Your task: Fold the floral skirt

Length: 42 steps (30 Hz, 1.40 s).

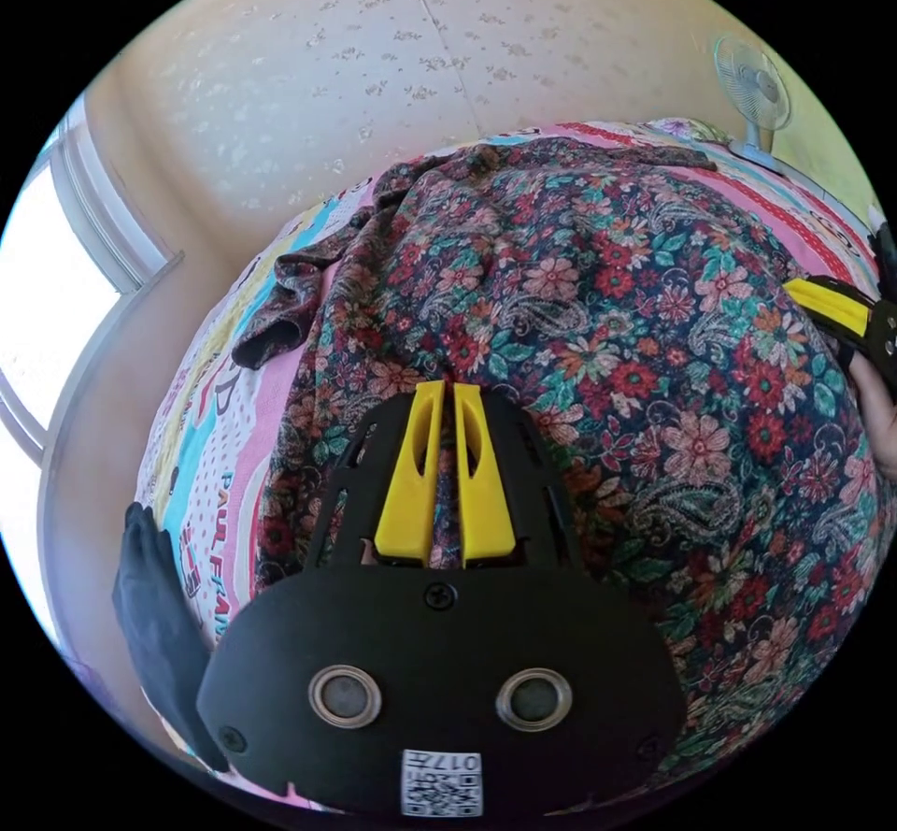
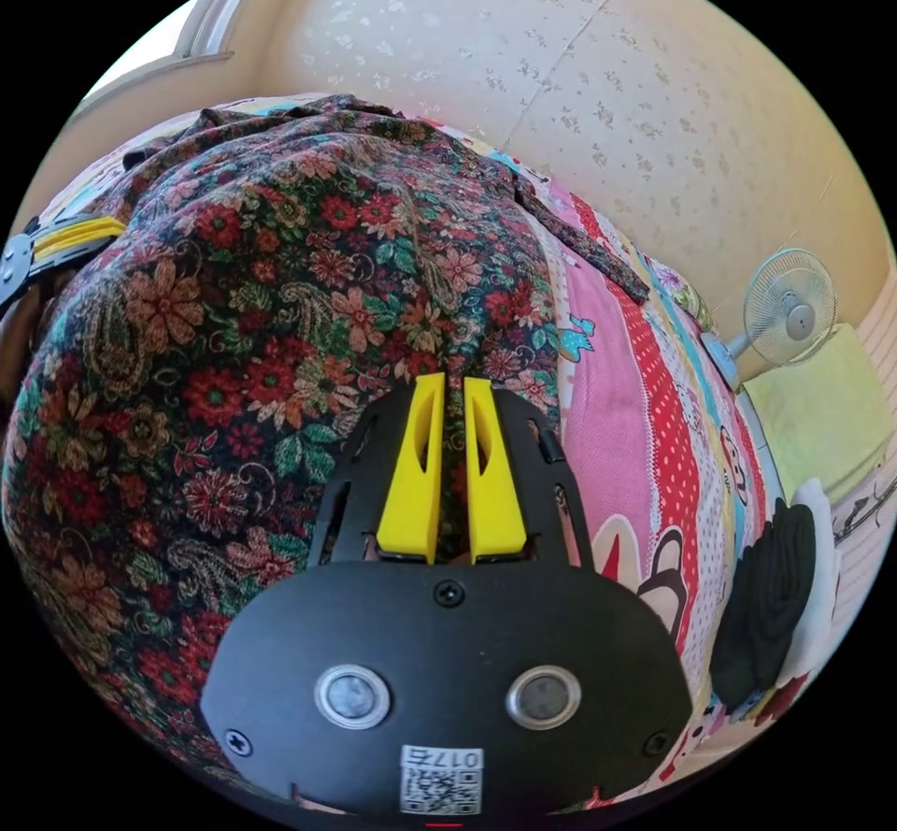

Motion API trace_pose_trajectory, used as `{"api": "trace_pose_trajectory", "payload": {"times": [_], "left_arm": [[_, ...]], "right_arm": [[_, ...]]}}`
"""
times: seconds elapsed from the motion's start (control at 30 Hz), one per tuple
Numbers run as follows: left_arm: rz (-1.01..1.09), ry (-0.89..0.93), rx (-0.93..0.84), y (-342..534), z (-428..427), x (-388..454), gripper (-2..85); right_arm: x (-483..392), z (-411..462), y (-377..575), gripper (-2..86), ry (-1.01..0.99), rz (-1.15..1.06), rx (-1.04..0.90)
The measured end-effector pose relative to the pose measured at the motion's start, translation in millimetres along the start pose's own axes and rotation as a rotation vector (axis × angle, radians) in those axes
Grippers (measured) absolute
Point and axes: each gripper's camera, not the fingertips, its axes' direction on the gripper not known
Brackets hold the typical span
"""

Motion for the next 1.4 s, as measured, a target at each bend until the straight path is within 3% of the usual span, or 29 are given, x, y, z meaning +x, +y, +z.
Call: {"api": "trace_pose_trajectory", "payload": {"times": [0.2,0.33,0.47,0.6,0.8,0.87,0.93,1.0,1.13,1.23,1.4], "left_arm": [[0.021,-0.039,-0.049,-14,3,-1,1.0],[-0.096,0.258,-0.202,-11,-3,-54,-0.2],[-0.197,0.595,-0.291,56,-20,-127,0.3],[-0.358,0.555,-0.397,128,-45,-198,1.3],[-0.483,0.566,-0.342,192,-81,-262,10.0],[-0.457,0.698,-0.32,196,-71,-257,11.1],[-0.435,0.84,-0.412,195,-49,-242,11.5],[-0.406,0.792,-0.446,189,-41,-231,11.2],[-0.329,0.663,-0.395,179,-45,-221,11.0],[-0.377,0.697,-0.329,187,-40,-230,10.8],[-0.408,0.784,-0.369,175,-20,-250,9.9]], "right_arm": [[78,26,-15,2.9,-0.346,0.18,-0.075],[145,49,-2,1.6,-0.68,0.345,-0.275],[169,46,34,0.8,-0.767,0.205,-0.349],[204,47,84,1.1,-0.895,0.208,-0.465],[266,46,137,5.1,-1.02,0.487,-0.478],[294,47,154,5.8,-1.089,0.637,-0.402],[326,51,176,4.9,-1.262,0.804,-0.248],[339,60,182,4.5,-1.428,0.798,-0.245],[368,56,171,6.0,-1.304,0.637,-0.23],[365,68,165,14.1,-1.218,0.548,-0.346],[341,80,143,16.6,-1.188,0.351,-0.459]]}}
